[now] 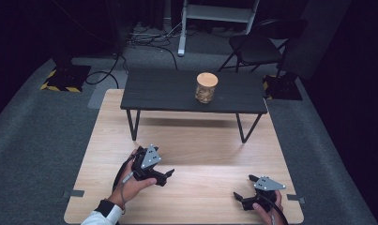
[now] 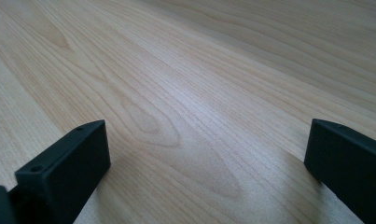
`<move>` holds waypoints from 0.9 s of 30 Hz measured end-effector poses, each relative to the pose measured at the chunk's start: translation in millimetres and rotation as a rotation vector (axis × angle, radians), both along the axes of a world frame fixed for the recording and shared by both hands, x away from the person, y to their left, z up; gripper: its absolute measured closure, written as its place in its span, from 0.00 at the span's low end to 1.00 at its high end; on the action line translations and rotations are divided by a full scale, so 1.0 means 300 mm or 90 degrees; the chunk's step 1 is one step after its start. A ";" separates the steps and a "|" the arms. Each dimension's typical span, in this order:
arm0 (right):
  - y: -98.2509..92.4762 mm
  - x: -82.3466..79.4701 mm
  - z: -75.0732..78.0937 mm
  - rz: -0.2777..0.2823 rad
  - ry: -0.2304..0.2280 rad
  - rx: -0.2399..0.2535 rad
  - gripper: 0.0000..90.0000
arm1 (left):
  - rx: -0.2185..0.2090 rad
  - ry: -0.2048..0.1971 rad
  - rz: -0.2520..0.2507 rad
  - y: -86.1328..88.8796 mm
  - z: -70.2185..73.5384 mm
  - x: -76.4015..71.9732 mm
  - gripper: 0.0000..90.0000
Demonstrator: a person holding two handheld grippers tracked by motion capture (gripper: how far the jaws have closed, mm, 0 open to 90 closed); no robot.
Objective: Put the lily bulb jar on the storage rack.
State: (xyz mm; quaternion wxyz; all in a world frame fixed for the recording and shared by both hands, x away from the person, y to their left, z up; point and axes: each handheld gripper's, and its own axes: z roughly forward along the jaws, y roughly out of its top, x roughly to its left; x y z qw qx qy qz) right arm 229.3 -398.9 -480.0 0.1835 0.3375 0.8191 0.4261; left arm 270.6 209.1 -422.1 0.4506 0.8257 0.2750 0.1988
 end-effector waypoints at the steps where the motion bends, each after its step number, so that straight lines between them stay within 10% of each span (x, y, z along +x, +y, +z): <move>1: 0.000 0.000 0.000 0.000 0.000 0.000 0.00 | 0.003 0.005 -0.002 0.002 -0.011 -0.004 0.01; 18: 0.000 0.000 0.000 0.000 0.000 0.000 0.00 | 0.013 0.071 0.034 0.082 -0.168 -0.048 0.01; 27: 0.000 -0.001 0.000 -0.001 0.000 0.000 0.00 | -0.012 0.055 0.033 0.124 -0.215 -0.088 0.01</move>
